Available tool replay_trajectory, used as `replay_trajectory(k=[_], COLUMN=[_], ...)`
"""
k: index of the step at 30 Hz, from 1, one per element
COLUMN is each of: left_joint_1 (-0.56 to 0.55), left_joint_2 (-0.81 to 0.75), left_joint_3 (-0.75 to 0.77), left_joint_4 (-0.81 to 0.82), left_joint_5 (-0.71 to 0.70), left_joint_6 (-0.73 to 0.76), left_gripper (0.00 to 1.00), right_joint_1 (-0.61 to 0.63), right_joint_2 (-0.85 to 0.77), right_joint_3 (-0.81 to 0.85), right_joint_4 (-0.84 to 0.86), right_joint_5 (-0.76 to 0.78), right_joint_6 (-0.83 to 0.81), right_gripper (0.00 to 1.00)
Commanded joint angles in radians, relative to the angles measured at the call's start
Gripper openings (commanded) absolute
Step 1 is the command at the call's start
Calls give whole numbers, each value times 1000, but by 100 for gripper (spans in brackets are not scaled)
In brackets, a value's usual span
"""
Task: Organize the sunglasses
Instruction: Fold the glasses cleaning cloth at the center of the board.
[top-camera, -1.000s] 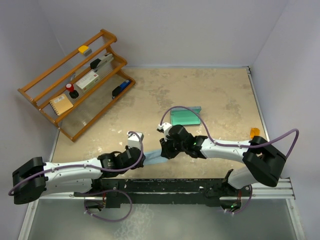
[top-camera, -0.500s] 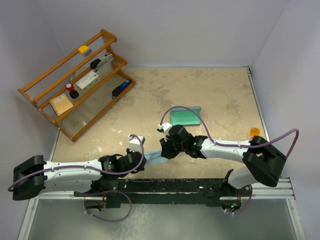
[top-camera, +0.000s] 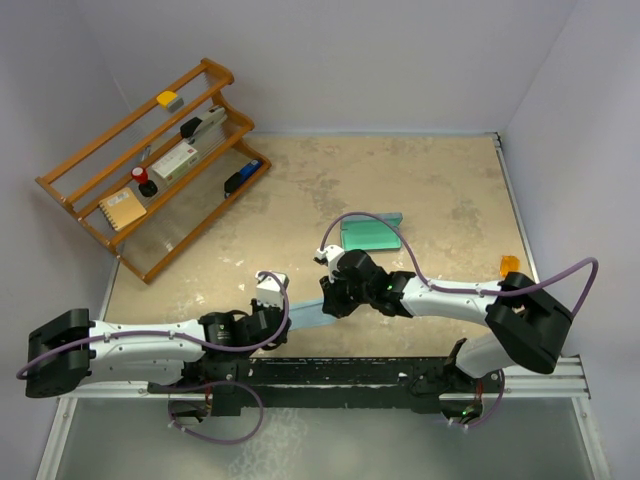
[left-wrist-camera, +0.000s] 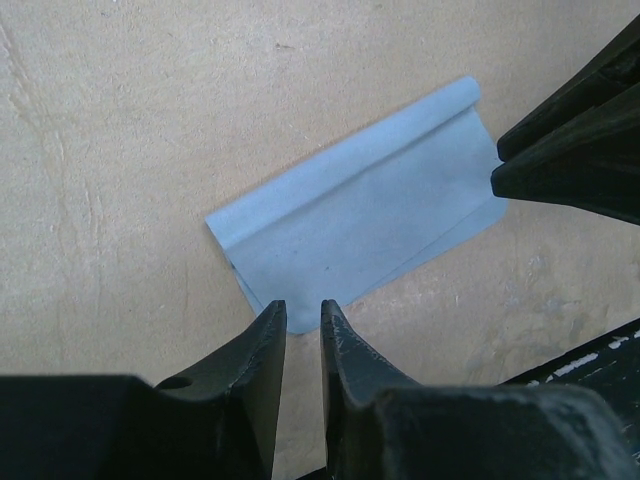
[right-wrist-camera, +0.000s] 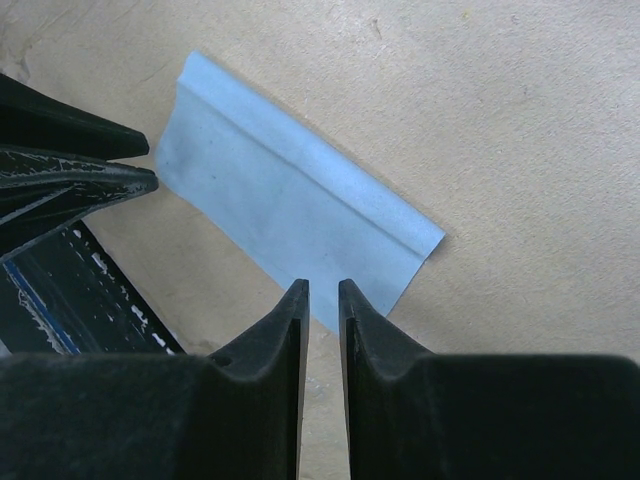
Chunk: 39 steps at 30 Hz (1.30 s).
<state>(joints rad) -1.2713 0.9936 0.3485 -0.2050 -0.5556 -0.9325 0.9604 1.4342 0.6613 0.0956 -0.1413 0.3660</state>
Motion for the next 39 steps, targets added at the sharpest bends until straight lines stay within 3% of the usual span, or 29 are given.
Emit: replay_trajectory(k=[1, 18, 32, 39], left_joint_1=[-7, -9, -31, -39], left_joint_2=[1, -48, -20, 65], left_joint_3=[26, 15, 1, 31], left_joint_4=[-2, 12, 42, 55], left_joint_5=[-34, -25, -50, -33], left_joint_6=[-11, -37, -99, -80], left_gripper=[18, 13, 9, 7], right_joint_1=[5, 5, 5, 5], right_joint_2=[-31, -48, -26, -21], right_joint_3=[14, -23, -34, -46], right_joint_4=[-7, -22, 15, 32], right_joint_5=[20, 71, 48, 37], right_joint_6=[-12, -10, 0, 6], right_gripper=[20, 19, 17, 17])
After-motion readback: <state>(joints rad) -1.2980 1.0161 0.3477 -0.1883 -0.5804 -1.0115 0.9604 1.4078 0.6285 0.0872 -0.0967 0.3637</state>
